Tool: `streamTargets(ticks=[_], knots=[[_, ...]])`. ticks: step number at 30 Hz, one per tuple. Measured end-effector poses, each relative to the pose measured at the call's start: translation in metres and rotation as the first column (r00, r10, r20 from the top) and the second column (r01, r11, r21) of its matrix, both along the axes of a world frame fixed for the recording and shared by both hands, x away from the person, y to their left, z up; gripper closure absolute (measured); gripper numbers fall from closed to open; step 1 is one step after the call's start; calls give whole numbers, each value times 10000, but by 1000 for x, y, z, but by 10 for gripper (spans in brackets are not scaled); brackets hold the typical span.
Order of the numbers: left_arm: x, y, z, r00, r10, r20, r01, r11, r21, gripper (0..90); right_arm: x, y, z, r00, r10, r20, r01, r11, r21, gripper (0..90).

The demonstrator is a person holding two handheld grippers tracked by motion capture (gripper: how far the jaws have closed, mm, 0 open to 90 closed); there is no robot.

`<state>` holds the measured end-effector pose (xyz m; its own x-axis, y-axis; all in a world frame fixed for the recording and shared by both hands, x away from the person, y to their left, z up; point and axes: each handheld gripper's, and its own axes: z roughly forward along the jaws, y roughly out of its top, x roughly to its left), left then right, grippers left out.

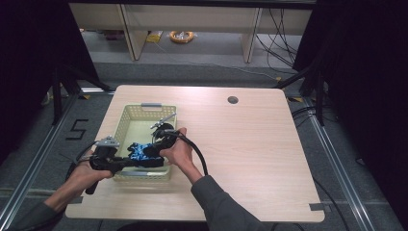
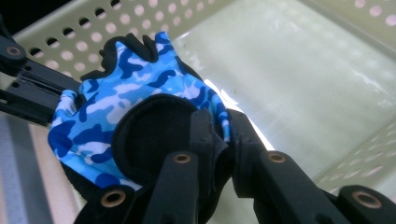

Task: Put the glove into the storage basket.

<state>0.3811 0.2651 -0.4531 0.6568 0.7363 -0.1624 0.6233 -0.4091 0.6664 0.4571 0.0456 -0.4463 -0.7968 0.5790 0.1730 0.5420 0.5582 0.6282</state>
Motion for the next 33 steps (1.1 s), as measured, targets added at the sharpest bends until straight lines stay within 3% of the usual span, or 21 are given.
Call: streamTargets(ticks=[6,8,10,12,16,21,23,26,33], knots=[[3,1,-6,9995,60,-297,-59,10000,33,842,-1,5,-6,9999,128,-58,-130,9992,-365,819],[2,1,-3,9995,42,-301,-35,9997,248,835,-3,6,-7,9999,114,-50,-117,9986,-509,818],[2,-1,-3,9993,59,-358,-53,9999,155,803,-3,7,-8,9999,111,-24,-112,9981,-602,818],[2,-1,0,9997,14,-254,4,9976,686,759,-3,7,-9,9999,71,-76,-75,9979,-643,818],[3,0,7,9999,130,-62,-124,9968,791,650,-3,6,-12,10000,-17,-57,12,9963,-861,817],[2,1,20,9996,203,173,-213,9979,611,545,-3,6,-12,9999,-50,-134,39,9964,-842,811],[0,-1,26,9988,393,304,-403,9986,336,502,-2,6,-12,9999,-51,-135,40,9964,-847,805],[-3,-3,34,9980,223,598,-233,9996,164,490,-2,6,-11,10000,-59,-14,57,9960,-889,801],[-9,-11,36,9963,386,774,-365,9989,-279,430,-3,4,-4,9994,-267,221,281,9974,-670,679]])
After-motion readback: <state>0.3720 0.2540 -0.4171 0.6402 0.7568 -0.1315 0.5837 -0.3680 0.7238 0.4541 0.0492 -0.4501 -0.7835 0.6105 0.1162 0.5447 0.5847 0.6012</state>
